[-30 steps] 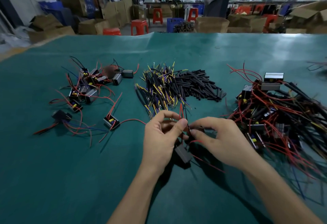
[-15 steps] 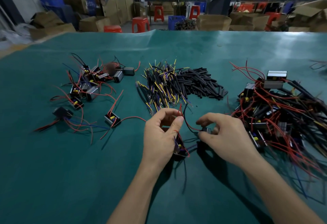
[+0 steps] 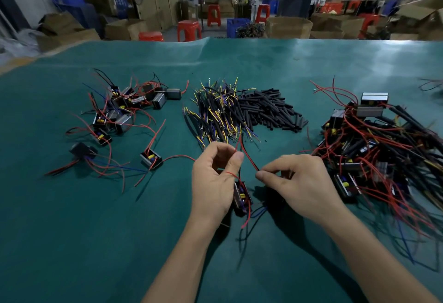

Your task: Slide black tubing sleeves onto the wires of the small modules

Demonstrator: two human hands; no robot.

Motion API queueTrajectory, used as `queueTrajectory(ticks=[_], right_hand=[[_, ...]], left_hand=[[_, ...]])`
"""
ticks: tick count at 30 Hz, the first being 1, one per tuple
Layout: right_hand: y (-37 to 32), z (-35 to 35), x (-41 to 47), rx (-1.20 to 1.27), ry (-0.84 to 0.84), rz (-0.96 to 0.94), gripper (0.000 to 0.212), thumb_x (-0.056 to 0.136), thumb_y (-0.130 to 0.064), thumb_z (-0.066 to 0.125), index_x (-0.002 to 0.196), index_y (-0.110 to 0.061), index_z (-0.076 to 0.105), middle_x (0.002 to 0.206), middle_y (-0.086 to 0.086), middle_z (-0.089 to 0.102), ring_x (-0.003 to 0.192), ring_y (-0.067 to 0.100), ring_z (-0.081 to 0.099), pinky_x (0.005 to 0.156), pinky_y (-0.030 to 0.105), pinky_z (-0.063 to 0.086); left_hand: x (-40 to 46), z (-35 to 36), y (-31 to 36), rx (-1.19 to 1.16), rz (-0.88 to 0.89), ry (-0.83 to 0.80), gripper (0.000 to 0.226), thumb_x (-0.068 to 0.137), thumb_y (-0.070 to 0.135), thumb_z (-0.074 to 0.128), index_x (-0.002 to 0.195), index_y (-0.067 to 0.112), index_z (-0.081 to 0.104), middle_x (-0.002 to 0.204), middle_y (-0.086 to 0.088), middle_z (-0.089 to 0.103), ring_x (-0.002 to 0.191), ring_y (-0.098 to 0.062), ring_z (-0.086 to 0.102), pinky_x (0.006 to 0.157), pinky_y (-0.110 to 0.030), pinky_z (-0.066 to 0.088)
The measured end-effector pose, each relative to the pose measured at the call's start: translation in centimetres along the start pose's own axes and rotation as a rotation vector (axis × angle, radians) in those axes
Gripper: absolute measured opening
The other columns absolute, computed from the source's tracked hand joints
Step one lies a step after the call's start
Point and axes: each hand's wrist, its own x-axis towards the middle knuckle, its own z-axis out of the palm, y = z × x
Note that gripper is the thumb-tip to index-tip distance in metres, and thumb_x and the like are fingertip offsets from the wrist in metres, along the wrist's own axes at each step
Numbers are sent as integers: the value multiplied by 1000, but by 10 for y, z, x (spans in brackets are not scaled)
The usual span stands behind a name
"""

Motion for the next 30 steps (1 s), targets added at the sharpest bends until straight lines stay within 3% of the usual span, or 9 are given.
queueTrajectory(ticks=[4,7,10,13,17,19,23,27,30], right_hand=[[6,-5,4,215,-36,127,12,81,-26,84,70,-23,81,48,-7,58,45,5,42,49,22,35],[5,-4,4,312,-64,172,15,85,-21,81,71,-16,79,50,-2,57,47,4,43,50,19,35],[6,-2,6,389,1,215,19,93,-14,72,74,-12,72,58,1,66,51,6,51,53,20,41],[7,0,7,453,29,247,21,99,-11,64,78,-10,64,65,7,68,57,11,52,58,27,44],[2,10,5,546,-64,284,22,101,-8,59,79,-11,62,57,-6,63,47,-1,48,50,12,38],[3,11,6,557,-97,305,22,99,-6,62,79,-14,63,59,-6,62,52,5,52,53,18,41],[3,0,5,489,-217,277,14,80,-9,75,76,-21,69,68,1,64,52,11,50,50,25,43],[5,-7,4,307,-285,214,17,81,-6,79,80,-21,70,73,2,71,59,18,61,62,39,52],[1,-8,3,217,-262,134,18,81,-8,81,78,-21,69,71,-3,71,62,14,63,70,40,56]], left_hand=[[0,-1,0,-105,-55,-12,6,90,15,68,89,21,68,77,4,63,70,-12,50,67,-26,44],[-1,1,1,-132,-80,-50,15,96,6,65,92,21,69,76,1,59,69,-14,44,68,-35,38],[-2,2,3,-166,-106,-78,18,97,3,62,91,19,67,74,9,59,69,-11,46,68,-33,40],[-1,2,7,-202,-153,-94,17,92,11,63,84,24,68,78,5,62,73,-12,51,69,-28,43],[-2,4,9,-232,-192,-144,11,83,16,53,83,9,62,78,5,63,70,-6,53,67,-20,45],[-3,4,8,-192,-166,-148,17,84,19,54,83,2,58,76,5,61,69,-6,52,67,-21,46],[-6,7,7,1,-91,-103,18,82,26,67,76,17,53,76,1,61,67,-9,52,71,-31,48],[-8,7,2,50,-46,-83,20,85,15,72,78,20,55,81,-1,70,69,-11,60,72,-32,53],[-9,8,1,69,-21,-66,15,82,16,72,81,19,57,81,1,70,70,-13,63,71,-31,54]])
